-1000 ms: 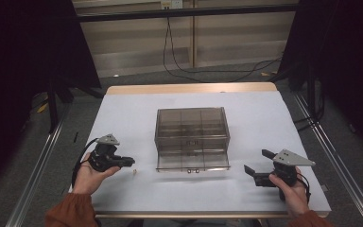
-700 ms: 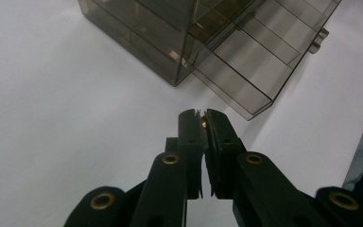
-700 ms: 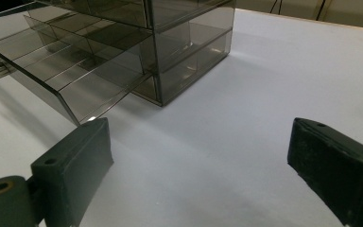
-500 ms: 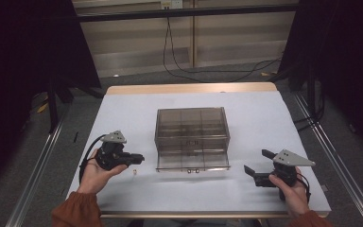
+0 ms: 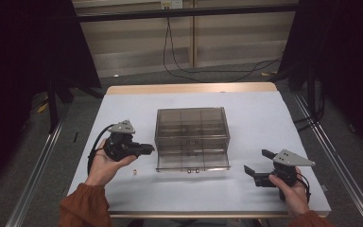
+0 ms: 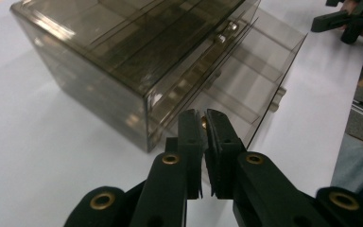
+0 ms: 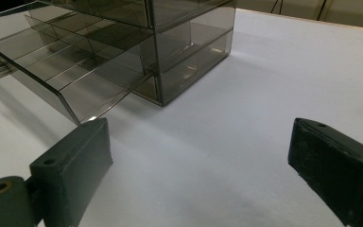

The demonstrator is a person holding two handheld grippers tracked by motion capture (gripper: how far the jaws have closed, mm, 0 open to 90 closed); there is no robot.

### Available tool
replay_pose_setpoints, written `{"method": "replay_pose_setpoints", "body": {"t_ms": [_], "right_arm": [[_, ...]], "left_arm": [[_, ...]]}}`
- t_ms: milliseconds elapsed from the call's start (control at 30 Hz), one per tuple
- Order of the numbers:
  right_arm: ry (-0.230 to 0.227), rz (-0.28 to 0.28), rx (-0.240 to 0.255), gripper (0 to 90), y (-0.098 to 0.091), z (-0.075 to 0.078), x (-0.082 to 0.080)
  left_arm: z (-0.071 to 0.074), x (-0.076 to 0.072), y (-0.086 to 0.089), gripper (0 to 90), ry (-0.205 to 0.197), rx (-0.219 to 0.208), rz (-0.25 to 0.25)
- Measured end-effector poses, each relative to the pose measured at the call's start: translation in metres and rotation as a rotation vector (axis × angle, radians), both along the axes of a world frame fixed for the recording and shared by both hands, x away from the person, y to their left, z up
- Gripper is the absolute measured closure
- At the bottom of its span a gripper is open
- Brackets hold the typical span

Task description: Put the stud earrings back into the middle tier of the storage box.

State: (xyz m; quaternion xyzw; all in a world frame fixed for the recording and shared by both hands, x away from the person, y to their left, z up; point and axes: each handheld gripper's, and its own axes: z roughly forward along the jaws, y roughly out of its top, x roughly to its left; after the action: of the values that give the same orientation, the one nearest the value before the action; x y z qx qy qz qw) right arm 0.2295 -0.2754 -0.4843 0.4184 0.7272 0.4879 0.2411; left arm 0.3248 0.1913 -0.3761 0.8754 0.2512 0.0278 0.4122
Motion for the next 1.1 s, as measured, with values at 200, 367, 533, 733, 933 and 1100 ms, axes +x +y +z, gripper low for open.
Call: {"method": "replay_pose_setpoints", "body": {"t_ms": [200, 367, 533, 733, 933, 1100], "right_arm": [[0.0, 0.0, 0.0, 6.0, 0.0, 0.0, 0.0], [0.0, 0.002, -0.003, 6.0, 0.0, 0.0, 0.0], [0.002, 0.002, -0.001, 6.0, 0.0, 0.0, 0.0], [0.003, 0.005, -0.001, 5.9, 0.0, 0.0, 0.0], [0.002, 0.002, -0.002, 6.0, 0.0, 0.0, 0.0], [0.004, 0.005, 0.0, 6.0, 0.0, 0.0, 0.0]], "left_arm": [[0.014, 0.004, -0.022, 85.8, -0.025, 0.022, -0.045], [0.017, 0.008, -0.04, 85.7, -0.03, 0.045, -0.073], [0.017, 0.01, -0.053, 85.6, -0.028, 0.064, -0.088], [0.015, 0.013, -0.074, 85.6, -0.021, 0.118, -0.144], [0.009, 0.013, -0.09, 85.6, -0.006, 0.16, -0.169], [-0.001, 0.013, -0.107, 85.6, 0.011, 0.211, -0.193]]}}
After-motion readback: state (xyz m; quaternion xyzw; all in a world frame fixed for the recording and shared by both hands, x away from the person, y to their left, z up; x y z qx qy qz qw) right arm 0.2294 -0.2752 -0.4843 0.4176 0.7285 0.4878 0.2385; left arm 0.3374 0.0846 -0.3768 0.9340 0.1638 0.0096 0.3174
